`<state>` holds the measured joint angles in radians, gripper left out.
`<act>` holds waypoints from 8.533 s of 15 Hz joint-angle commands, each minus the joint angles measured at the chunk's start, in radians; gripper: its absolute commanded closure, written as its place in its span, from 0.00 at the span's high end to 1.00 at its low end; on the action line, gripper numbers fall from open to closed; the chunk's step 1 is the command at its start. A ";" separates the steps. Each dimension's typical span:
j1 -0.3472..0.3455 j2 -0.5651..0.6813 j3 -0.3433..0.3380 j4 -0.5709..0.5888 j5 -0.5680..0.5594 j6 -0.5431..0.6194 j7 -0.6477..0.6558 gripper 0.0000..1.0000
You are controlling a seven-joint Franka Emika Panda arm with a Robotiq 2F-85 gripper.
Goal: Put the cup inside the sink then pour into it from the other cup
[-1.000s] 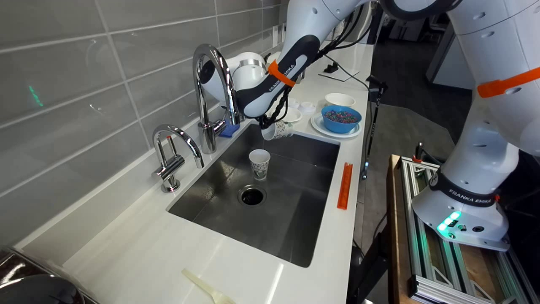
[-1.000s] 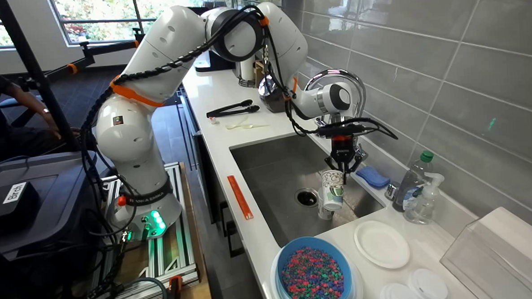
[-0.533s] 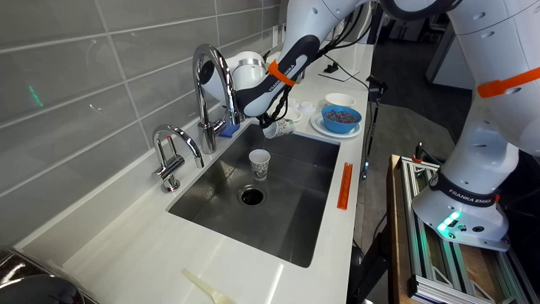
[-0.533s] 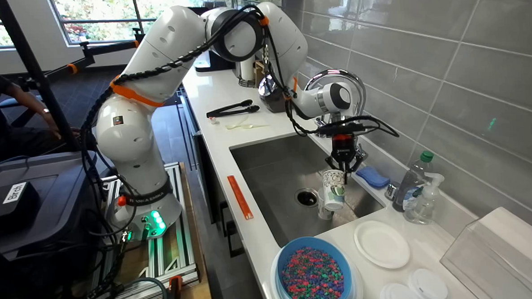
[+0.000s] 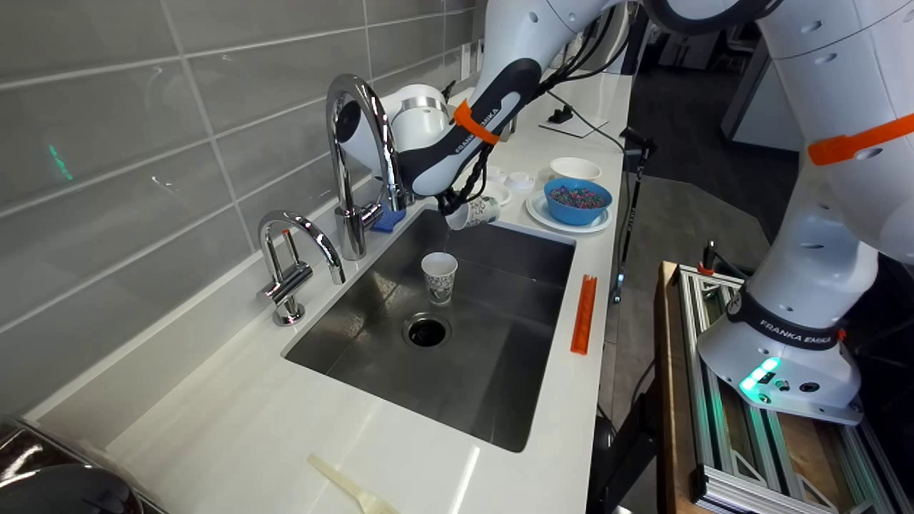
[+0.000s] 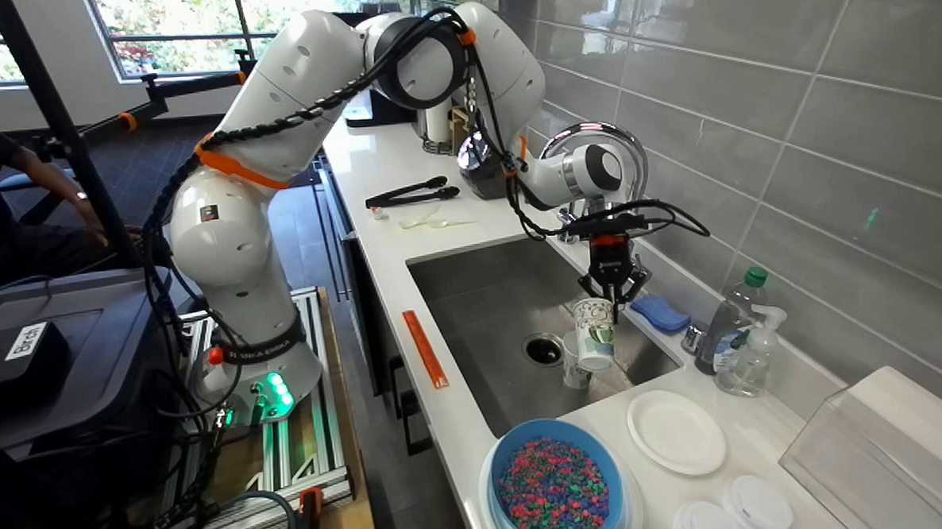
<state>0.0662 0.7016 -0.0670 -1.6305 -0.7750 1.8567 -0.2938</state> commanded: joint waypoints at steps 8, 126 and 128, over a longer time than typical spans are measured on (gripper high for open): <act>-0.002 0.011 0.016 0.021 -0.021 -0.032 0.005 0.01; -0.595 -0.330 0.054 -0.597 0.863 1.247 0.105 0.01; -0.610 -0.322 0.063 -0.595 0.864 1.257 0.107 0.01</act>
<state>-0.5083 0.3574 -0.0359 -2.2315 0.0595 3.0773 -0.1787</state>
